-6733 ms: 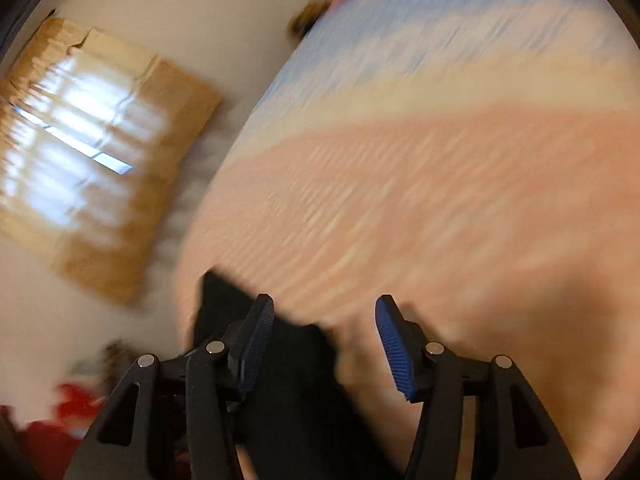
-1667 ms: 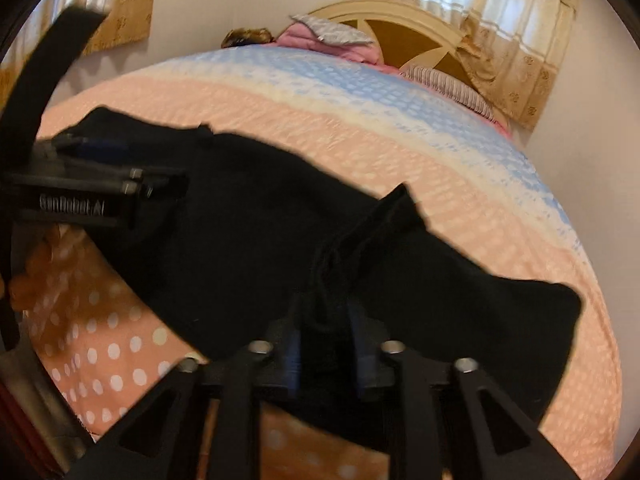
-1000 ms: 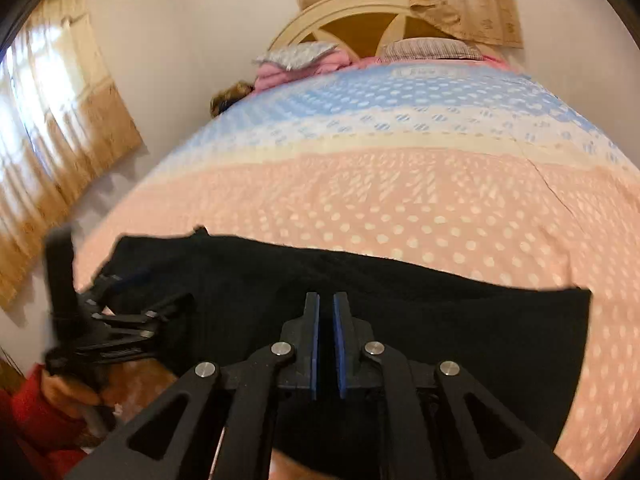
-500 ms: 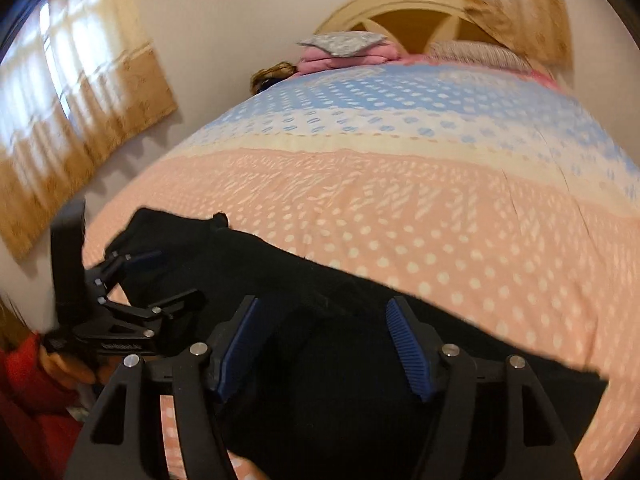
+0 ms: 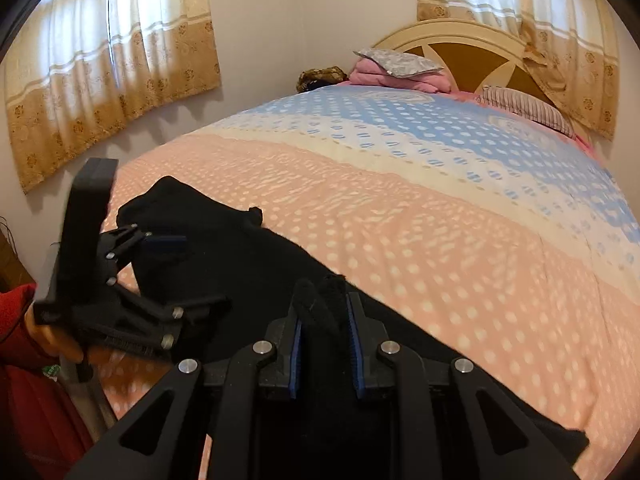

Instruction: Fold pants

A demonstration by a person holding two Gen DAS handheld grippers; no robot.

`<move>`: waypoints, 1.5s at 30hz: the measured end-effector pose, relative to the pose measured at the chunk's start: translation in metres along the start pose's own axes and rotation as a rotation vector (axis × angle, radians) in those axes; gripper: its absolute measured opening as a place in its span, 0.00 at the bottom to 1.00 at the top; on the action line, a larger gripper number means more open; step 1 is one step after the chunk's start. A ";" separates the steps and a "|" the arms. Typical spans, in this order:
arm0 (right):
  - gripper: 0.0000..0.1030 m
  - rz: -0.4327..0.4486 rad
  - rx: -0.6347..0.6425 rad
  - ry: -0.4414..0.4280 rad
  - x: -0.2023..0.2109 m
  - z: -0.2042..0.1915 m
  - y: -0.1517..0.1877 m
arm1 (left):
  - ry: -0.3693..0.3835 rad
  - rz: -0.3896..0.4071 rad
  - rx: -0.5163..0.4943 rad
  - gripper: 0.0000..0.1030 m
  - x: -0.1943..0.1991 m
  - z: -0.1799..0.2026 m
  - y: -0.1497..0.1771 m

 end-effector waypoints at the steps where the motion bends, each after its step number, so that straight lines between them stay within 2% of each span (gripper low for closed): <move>1: 0.20 -0.009 -0.010 -0.012 -0.007 0.001 -0.001 | -0.002 0.006 -0.005 1.00 0.002 0.000 -0.001; 4: 0.23 -0.062 -0.083 -0.060 -0.042 0.008 0.006 | -0.011 0.012 -0.001 1.00 0.004 -0.003 -0.003; 8: 0.26 -0.040 -0.183 -0.115 -0.036 0.017 0.004 | -0.022 0.024 -0.007 1.00 0.007 -0.004 -0.007; 10: 0.26 0.039 -0.257 -0.119 -0.009 0.027 -0.007 | -0.020 0.040 -0.012 1.00 0.011 -0.001 -0.012; 11: 0.26 0.121 -0.299 -0.114 0.019 0.037 -0.015 | -0.007 0.060 -0.020 1.00 0.015 0.003 -0.017; 13: 0.27 0.206 -0.359 -0.075 0.056 0.054 -0.016 | 0.020 0.097 -0.043 1.00 0.023 0.012 -0.025; 15: 0.27 0.258 -0.420 0.030 0.096 0.078 -0.003 | 0.047 0.131 -0.082 1.00 0.029 0.026 -0.033; 17: 0.27 0.251 -0.433 0.142 0.119 0.092 0.015 | 0.075 0.167 -0.141 1.00 0.033 0.048 -0.042; 18: 0.27 0.221 -0.425 0.210 0.127 0.096 0.028 | 0.082 0.179 -0.161 1.00 0.034 0.057 -0.045; 19: 0.27 0.202 -0.424 0.226 0.130 0.097 0.037 | 0.094 0.190 -0.185 1.00 0.034 0.068 -0.048; 23: 0.27 0.186 -0.513 0.100 0.118 0.091 0.059 | 0.142 0.169 -0.193 1.00 0.029 0.089 -0.052; 25: 0.27 0.195 -0.504 0.070 0.108 0.087 0.058 | 0.140 0.163 -0.193 1.00 0.029 0.089 -0.048; 28: 0.27 0.238 -0.527 -0.046 0.092 0.079 0.046 | 0.112 0.153 -0.197 1.00 0.028 0.077 -0.041; 32: 0.42 0.209 -0.555 -0.191 0.053 0.062 0.019 | 0.098 0.128 -0.161 1.00 0.029 0.053 -0.029; 35: 0.45 0.244 -0.562 -0.273 0.045 0.055 0.000 | 0.085 0.129 -0.165 1.00 0.030 0.045 -0.025; 36: 0.50 0.258 -0.566 -0.280 0.046 0.056 -0.004 | 0.084 0.135 -0.167 1.00 0.032 0.042 -0.025; 39: 0.57 0.312 -0.592 -0.257 0.056 0.064 -0.005 | 0.109 0.156 -0.171 1.00 0.036 0.041 -0.027; 41: 0.57 0.328 -0.630 -0.251 0.068 0.071 0.004 | 0.137 0.164 -0.172 1.00 0.036 0.049 -0.030; 43: 0.57 0.355 -0.656 -0.206 0.083 0.079 0.016 | 0.172 0.158 -0.191 1.00 0.035 0.060 -0.031; 44: 0.57 0.357 -0.650 -0.158 0.091 0.083 0.022 | 0.186 0.161 -0.195 1.00 0.034 0.066 -0.031; 45: 0.47 0.335 -0.625 -0.074 0.099 0.084 0.030 | 0.202 0.161 -0.193 1.00 0.032 0.071 -0.032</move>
Point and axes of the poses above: each gripper's, at about its wrist camera, not at the fingertips, and x roughly against the way its jaws point, z to its right, y to its underside, the point moved 7 cm from there along -x, roughly the way its jaws point, and after that the axes turned 1 degree about y, right-handed, at the moved point
